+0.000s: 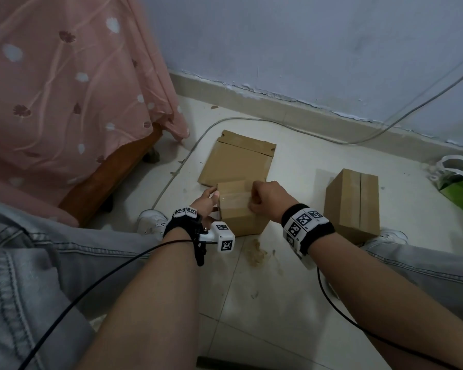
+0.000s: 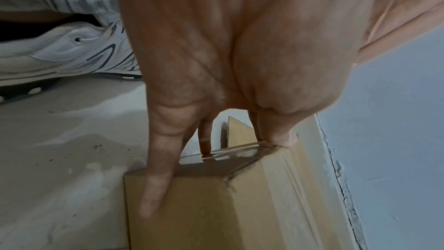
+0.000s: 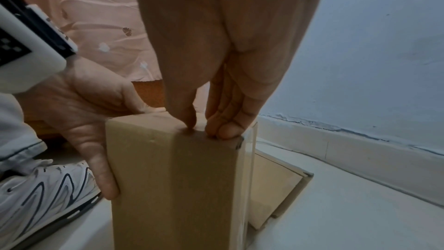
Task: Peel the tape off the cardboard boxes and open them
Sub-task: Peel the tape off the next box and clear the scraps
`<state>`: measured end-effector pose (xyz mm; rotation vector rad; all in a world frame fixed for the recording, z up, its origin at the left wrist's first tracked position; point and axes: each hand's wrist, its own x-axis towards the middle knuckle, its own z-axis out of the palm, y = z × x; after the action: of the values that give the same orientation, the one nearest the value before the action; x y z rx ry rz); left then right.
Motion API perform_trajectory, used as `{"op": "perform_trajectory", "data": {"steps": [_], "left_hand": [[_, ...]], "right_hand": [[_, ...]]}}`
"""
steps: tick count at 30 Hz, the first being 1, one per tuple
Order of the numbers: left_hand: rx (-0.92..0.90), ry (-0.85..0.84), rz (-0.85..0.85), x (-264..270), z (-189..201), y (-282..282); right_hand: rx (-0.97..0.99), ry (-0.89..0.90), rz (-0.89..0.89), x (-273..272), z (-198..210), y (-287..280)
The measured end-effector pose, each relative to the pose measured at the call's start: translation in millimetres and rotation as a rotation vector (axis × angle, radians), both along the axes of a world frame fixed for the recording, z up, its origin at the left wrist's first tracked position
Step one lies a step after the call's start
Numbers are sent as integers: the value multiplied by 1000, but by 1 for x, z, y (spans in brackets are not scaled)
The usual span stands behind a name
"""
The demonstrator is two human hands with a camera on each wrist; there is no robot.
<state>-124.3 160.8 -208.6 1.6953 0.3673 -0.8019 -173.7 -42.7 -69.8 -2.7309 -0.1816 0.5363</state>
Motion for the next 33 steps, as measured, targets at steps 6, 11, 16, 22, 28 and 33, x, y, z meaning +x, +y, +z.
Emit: {"op": "perform_trajectory", "data": {"steps": [6, 11, 16, 22, 28, 33], "left_hand": [[12, -28, 10, -2, 9, -3], [-14, -12, 31, -3, 7, -3], [-3, 2, 46, -1, 6, -2], [-4, -1, 43, -3, 9, -2], [5, -16, 18, -3, 5, -2], [26, -42, 24, -1, 13, -6]], "right_hand": [[-32, -36, -12, -2, -1, 3], [-52, -10, 30, -7, 3, 2], [-249, -47, 113, -15, 10, 15], [-379, -100, 228, -24, 16, 33], [-356, -65, 224, -22, 11, 35], [-296, -42, 143, -18, 6, 29]]}}
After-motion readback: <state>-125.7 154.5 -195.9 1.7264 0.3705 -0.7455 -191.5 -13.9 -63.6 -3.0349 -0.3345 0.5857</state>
